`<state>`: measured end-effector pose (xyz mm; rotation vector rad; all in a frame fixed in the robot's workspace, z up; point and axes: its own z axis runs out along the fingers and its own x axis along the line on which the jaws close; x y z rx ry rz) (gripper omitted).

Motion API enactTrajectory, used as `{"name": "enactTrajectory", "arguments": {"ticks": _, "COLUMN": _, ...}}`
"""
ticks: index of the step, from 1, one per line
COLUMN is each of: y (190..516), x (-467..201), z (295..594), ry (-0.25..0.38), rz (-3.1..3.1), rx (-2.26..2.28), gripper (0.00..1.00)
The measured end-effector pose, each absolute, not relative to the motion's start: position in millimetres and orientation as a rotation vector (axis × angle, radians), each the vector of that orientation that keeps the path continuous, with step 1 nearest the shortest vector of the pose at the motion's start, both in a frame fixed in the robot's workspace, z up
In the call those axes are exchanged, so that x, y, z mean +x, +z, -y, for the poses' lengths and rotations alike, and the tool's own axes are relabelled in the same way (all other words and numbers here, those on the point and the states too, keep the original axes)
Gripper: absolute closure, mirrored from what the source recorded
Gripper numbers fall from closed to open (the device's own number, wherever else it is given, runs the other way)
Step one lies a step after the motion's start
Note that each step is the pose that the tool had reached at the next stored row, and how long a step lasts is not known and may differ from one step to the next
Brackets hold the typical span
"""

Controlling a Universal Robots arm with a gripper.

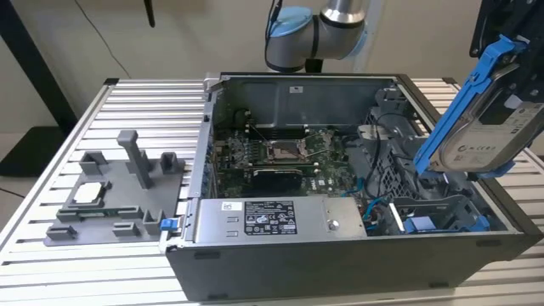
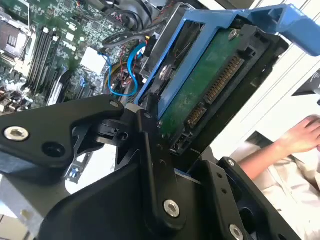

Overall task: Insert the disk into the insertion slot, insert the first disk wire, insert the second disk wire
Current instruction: 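Insert the disk into the insertion slot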

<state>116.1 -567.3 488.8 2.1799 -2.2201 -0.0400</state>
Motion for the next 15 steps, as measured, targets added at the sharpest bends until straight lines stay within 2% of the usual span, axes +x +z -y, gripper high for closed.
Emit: {"name": "enactTrajectory", "arguments": {"ticks": 15, "y": 481.6, "x": 116.2, "z": 569.0, "ry": -0.04, "rz": 2.22, "rx": 2.18, "gripper": 1.0}}
